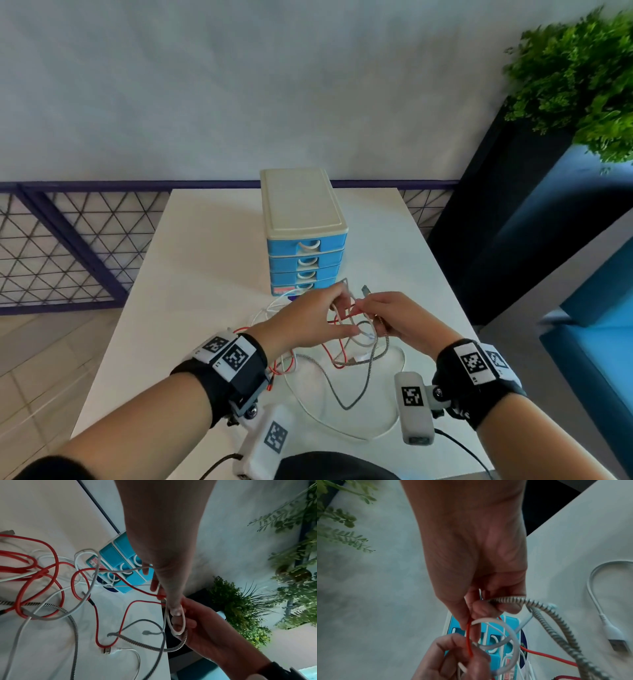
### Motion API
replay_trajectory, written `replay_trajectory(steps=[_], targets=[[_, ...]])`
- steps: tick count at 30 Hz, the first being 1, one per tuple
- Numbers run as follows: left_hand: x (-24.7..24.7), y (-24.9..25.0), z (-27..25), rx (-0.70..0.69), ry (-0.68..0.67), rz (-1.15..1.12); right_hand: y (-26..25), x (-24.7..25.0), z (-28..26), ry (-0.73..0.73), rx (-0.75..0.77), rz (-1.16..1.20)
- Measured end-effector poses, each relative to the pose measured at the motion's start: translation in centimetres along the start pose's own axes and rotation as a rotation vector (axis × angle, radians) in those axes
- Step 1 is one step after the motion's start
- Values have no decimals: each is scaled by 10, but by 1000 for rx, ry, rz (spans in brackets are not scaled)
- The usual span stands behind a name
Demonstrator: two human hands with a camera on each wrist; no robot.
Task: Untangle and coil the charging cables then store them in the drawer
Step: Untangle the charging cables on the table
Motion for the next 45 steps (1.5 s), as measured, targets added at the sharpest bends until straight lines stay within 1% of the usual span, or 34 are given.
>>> replay_trajectory(steps=[2,5,7,12,14,15,18,20,21,23,25,26,28,30,31,33,34,36,38,41,43,44,45], targets=[[1,-2,0,-4,-6,72,2,-5,0,-25,-43,86],[4,-6,1,17,-31,-14,7,-9,-2,-87,-94,191],[9,-1,1,-9,-42,-14,9,-8,-3,-87,-119,226],[16,13,-1,-165,-96,316,17,0,-2,1,-174,178],[20,11,1,-166,-92,334,19,3,-3,15,-179,141],[24,7,3,-122,-74,252,19,5,-4,29,-177,151],[36,-2,8,59,32,-262,22,17,-4,106,-160,279],[42,-1,9,115,78,-545,23,27,-4,148,-135,332],[45,1,9,126,94,-616,23,31,-5,165,-126,332],[51,4,11,133,119,-650,24,34,-5,190,-131,358],[52,6,12,140,110,-636,22,25,-5,156,-176,483],[48,8,12,149,79,-629,20,18,-5,112,-212,575],[35,12,11,157,-31,-568,13,5,-6,10,-253,727],[17,16,6,127,-161,-411,1,-1,-6,-61,-244,785],[8,17,3,102,-222,-316,-5,-3,-6,-75,-240,803],[-8,19,-5,54,-320,-132,-11,-5,-5,-60,-261,837],[-14,20,-7,43,-345,-74,-14,-5,-4,-46,-278,844],[-18,19,-10,38,-338,-38,-19,-4,-4,-30,-284,803],[-15,19,-10,38,-285,-69,-26,0,-4,-20,-253,712],[-4,17,-6,37,-159,-170,-28,11,-3,73,-187,569],[10,14,-4,30,-45,-180,-24,20,-4,146,-163,412],[15,14,-4,21,-12,-158,-19,20,-5,155,-175,361],[16,13,-3,7,-7,-121,-15,17,-6,133,-200,344]])
Point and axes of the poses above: each hand's wrist, its own z-axis towards the middle knuckle, its own x-axis out of the back of the hand, y = z × x, the point moved 10 cm from there along z, towards the middle knuckle, and after that the axes turned 4 degrees about y, right-handed, at the moved point
